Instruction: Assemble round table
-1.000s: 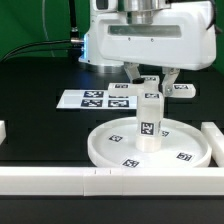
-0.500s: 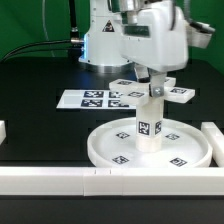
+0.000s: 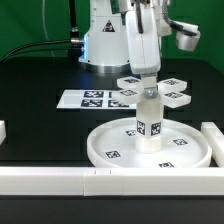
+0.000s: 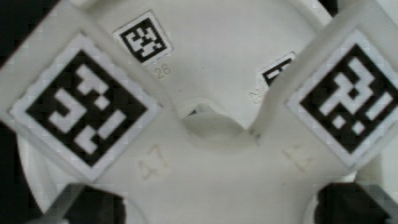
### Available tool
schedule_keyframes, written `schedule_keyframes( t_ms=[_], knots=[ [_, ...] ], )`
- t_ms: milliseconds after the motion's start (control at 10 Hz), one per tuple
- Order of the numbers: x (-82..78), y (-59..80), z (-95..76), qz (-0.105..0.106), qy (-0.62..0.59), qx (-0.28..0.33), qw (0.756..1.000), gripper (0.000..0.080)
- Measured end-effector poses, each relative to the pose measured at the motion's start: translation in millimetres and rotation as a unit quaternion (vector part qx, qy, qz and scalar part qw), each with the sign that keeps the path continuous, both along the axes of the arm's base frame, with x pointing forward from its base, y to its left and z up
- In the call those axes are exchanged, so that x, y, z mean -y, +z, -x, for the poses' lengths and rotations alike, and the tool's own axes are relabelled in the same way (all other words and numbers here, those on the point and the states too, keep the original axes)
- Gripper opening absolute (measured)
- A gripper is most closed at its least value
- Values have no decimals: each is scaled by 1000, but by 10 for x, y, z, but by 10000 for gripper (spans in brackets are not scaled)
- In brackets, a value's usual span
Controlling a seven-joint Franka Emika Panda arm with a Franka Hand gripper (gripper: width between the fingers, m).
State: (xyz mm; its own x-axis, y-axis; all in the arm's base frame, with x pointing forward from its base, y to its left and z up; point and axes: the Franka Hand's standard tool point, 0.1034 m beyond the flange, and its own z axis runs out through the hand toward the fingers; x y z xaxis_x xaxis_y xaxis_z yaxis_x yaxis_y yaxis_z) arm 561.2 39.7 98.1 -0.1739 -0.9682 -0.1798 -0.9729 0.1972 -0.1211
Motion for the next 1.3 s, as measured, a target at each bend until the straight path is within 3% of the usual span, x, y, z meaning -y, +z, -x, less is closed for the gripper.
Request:
schedule_keyframes(
  t_ms=[100, 200, 400, 700, 1000, 1300],
  knots=[
    [-5, 0, 2, 1, 11, 1, 1000, 624],
    [-9, 59, 6, -2, 29, -1, 1000, 624],
    [-33, 277, -37, -10, 39, 10, 999, 645],
    [-33, 250, -28, 2, 107, 19, 994, 649],
    [-95, 256, -51, 38, 292, 18, 956, 649],
    [-98, 250, -49, 38, 310, 23, 950, 649]
  ],
)
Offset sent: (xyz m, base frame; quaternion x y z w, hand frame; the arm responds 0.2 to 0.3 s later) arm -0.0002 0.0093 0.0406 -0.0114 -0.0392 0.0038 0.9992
